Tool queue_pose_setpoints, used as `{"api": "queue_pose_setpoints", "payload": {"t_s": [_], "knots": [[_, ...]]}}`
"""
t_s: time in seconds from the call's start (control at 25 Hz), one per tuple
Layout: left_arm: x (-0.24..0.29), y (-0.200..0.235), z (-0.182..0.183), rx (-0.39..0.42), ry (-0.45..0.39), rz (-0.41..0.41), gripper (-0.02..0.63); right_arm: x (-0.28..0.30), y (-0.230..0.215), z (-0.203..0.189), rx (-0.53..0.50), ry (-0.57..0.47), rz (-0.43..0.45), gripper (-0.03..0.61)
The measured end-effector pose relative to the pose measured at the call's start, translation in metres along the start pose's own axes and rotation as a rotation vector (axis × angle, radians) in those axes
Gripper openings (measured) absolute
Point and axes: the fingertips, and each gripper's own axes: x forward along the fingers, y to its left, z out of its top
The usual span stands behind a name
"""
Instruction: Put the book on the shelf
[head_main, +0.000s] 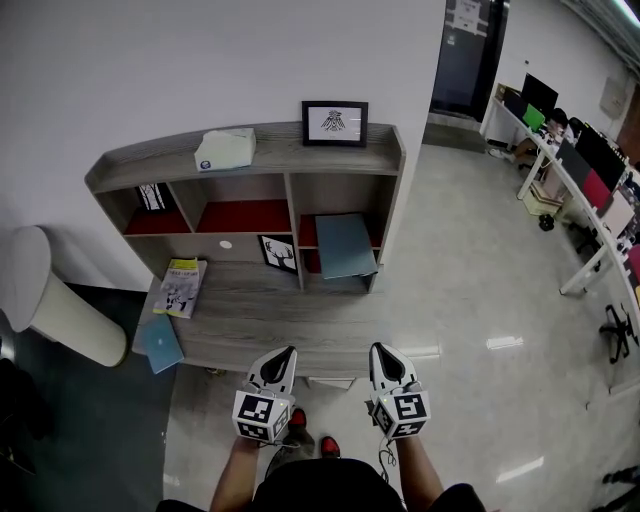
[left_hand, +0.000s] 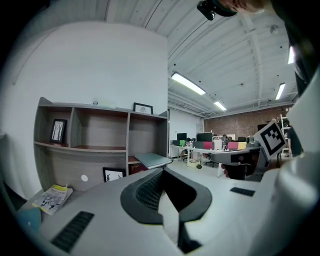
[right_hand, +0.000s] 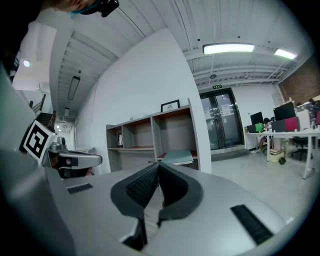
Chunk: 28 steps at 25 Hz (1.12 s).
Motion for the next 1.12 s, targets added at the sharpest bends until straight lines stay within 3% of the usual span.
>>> {"api": "queue_pose_setpoints", "payload": {"t_s": [0.52,0.8,1.12], "knots": [[-0.026,-0.021,-0.008,0.002,-0.006,0.055,0.003,-0.028,0.012,-0.015,-0.022,0.012,0.068,0.029],[-0.066,0.002,-0.011,0.001,0.001,0.167,0.003,-0.013,0.065,-0.021,-0.054,0.016,0.214,0.029],[-0.151,0.068,-0.023,-0.034,0.004,0.386,0.003,0.019,0.173,-0.031,-0.059,0.037,0.445,0.029]]}}
